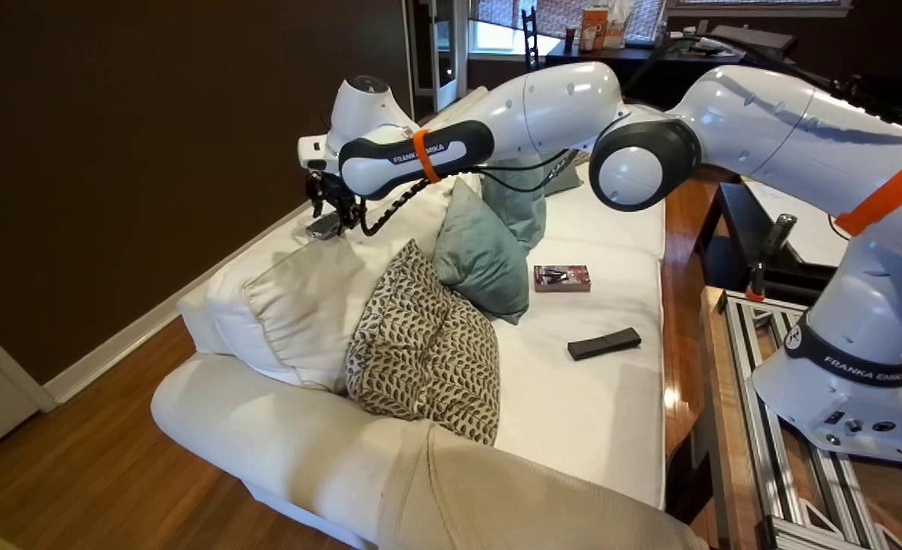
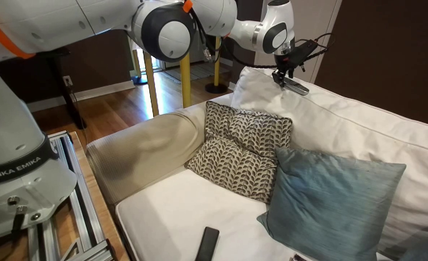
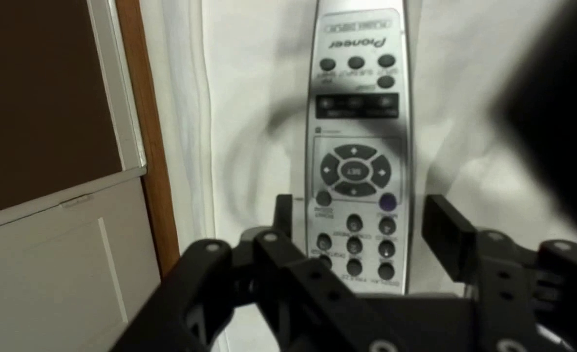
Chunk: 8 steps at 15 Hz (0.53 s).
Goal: Put the grey remote control on the backrest of the sofa.
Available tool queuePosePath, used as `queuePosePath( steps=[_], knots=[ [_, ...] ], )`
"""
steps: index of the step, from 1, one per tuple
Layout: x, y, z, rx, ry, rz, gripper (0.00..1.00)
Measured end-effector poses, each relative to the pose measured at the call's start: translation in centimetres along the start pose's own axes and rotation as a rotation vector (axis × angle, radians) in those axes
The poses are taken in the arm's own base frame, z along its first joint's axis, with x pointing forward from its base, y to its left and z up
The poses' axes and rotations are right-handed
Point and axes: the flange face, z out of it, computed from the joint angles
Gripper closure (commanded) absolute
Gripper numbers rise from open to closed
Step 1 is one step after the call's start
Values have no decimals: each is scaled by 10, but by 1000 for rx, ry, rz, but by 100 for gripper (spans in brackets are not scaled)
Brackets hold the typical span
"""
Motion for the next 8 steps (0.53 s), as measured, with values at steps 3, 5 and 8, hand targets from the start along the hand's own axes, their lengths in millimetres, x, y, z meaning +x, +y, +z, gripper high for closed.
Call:
queuePosePath(
  steps=[3,5,8],
  knots=[
    [-2,1,0,-9,-7,6,0],
    [-3,4,-3,-17,-9,8,0],
    [-3,11,-14,-40,-11,28,0]
  ],
)
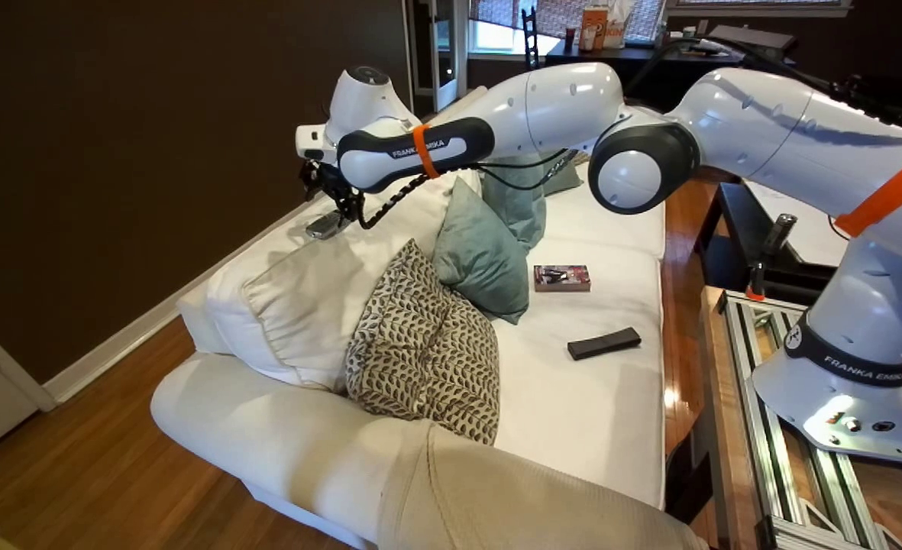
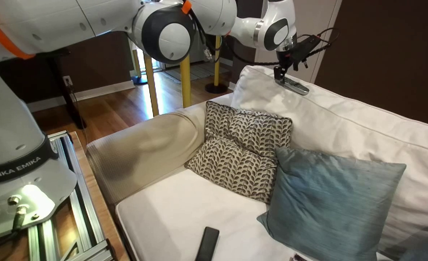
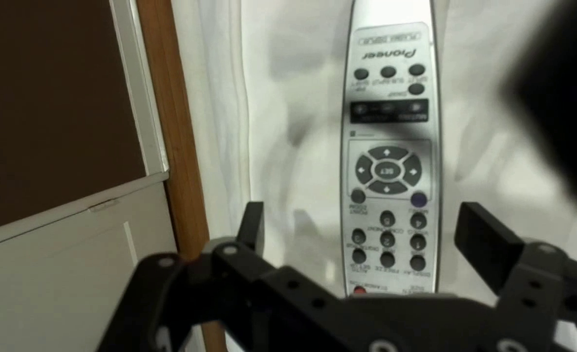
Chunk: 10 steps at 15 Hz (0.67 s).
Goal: Put the grey remote control on the backrest of the sofa.
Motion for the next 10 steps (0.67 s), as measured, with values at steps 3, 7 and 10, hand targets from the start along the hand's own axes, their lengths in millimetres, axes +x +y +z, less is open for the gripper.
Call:
queuePosePath(
  steps=[3,7,10],
  knots=[
    [-4,11,-16,-14,-20,31,0],
    [-11,26,-46,17,-62,89,0],
    [-16,37,-69,40,-104,145,0]
  ],
)
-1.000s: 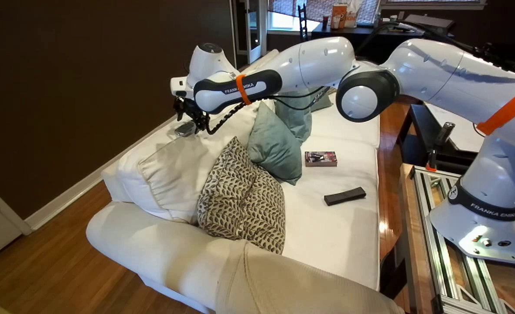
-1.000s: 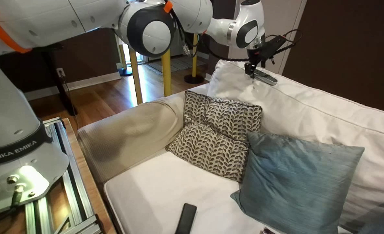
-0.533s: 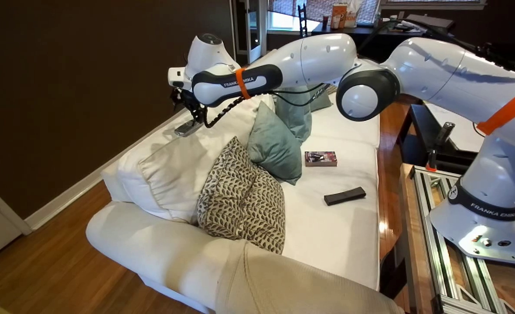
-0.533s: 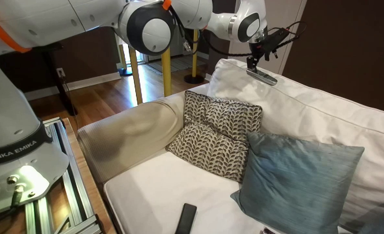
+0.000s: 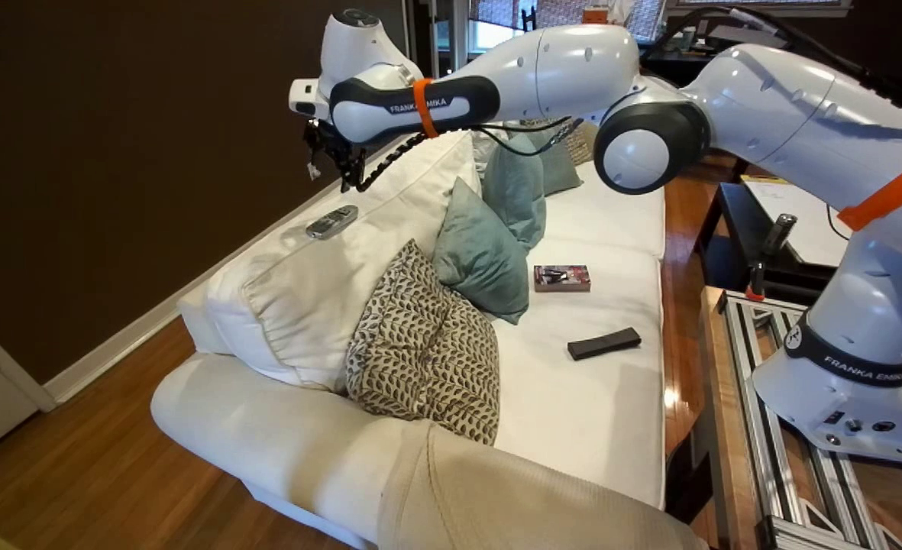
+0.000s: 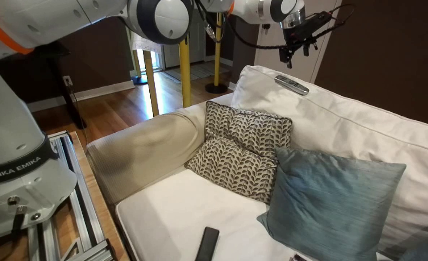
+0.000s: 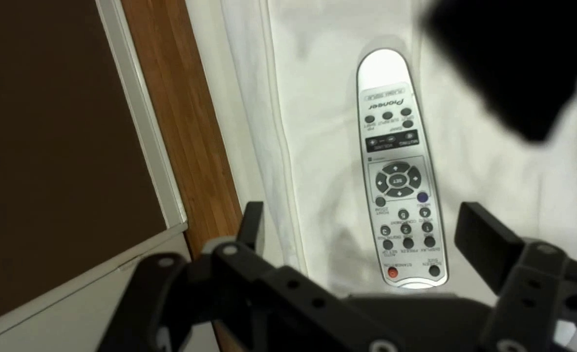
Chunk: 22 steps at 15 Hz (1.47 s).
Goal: Put the grey remote control on the backrest of the sofa.
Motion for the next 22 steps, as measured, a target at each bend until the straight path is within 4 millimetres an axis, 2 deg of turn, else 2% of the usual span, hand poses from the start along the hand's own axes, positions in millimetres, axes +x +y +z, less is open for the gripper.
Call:
queuePosePath(
  steps=[4,9,17,22],
  knots=[
    [-8,9,-28,36,-59,112,0],
    [-11,10,-51,103,-120,244,0],
    [-1,5,-70,172,-178,407,0],
    [1,3,-75,196,-199,483,0]
  ],
)
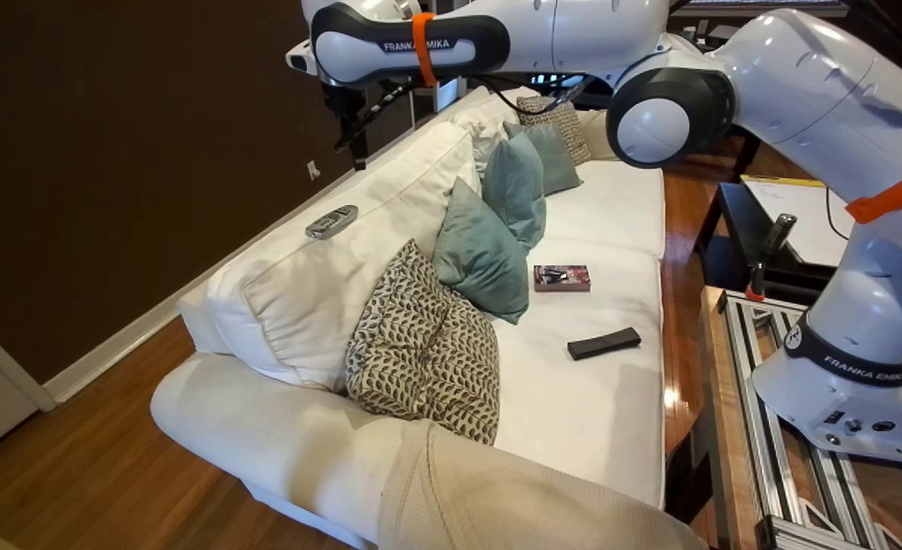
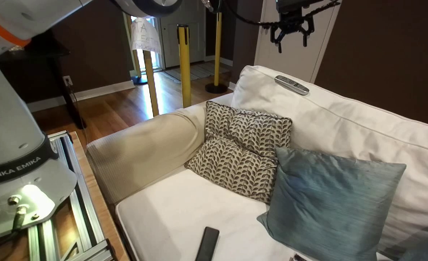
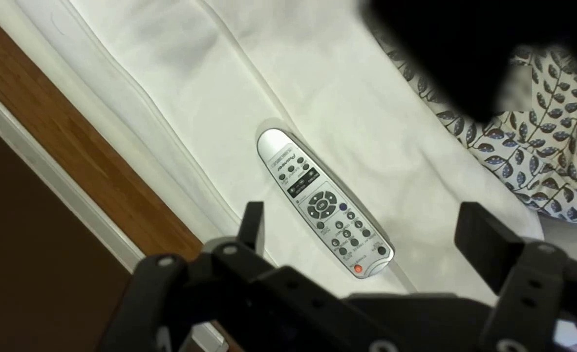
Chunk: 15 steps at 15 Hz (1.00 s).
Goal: Put the grey remote control on the backrest of the sofa.
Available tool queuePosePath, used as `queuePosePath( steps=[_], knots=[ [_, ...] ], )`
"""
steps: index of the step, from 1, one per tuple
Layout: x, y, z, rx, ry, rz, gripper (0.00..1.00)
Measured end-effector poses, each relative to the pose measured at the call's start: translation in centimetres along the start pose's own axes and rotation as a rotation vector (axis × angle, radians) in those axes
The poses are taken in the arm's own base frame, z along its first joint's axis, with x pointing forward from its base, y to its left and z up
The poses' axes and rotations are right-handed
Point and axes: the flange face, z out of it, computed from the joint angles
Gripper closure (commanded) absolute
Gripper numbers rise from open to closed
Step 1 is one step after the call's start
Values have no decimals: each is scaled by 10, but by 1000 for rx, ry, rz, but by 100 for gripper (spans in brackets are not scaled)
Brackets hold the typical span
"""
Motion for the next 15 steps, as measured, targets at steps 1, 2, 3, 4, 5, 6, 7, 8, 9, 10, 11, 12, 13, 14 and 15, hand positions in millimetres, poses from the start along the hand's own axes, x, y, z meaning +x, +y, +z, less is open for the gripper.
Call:
queuePosePath(
  steps=[1,2,3,4,5,6,7,8,9,10,11,12,13,14,15],
  knots=[
    [0,0,-1,2,-2,11,0],
    [0,0,-1,2,-2,21,0],
    [0,0,-2,2,-2,29,0],
    [0,0,-2,2,-2,32,0],
    [0,0,-2,2,-2,34,0],
    [0,0,-2,2,-2,34,0],
    [0,0,-2,2,-2,34,0],
    [0,0,-2,2,-2,34,0],
    [0,0,-2,2,-2,34,0],
    [0,0,-2,2,-2,35,0],
    [0,0,-2,2,-2,35,0],
    [0,0,-2,2,-2,35,0],
    [0,0,-2,2,-2,35,0],
    [0,0,-2,2,-2,35,0],
    [0,0,-2,2,-2,35,0]
  ],
)
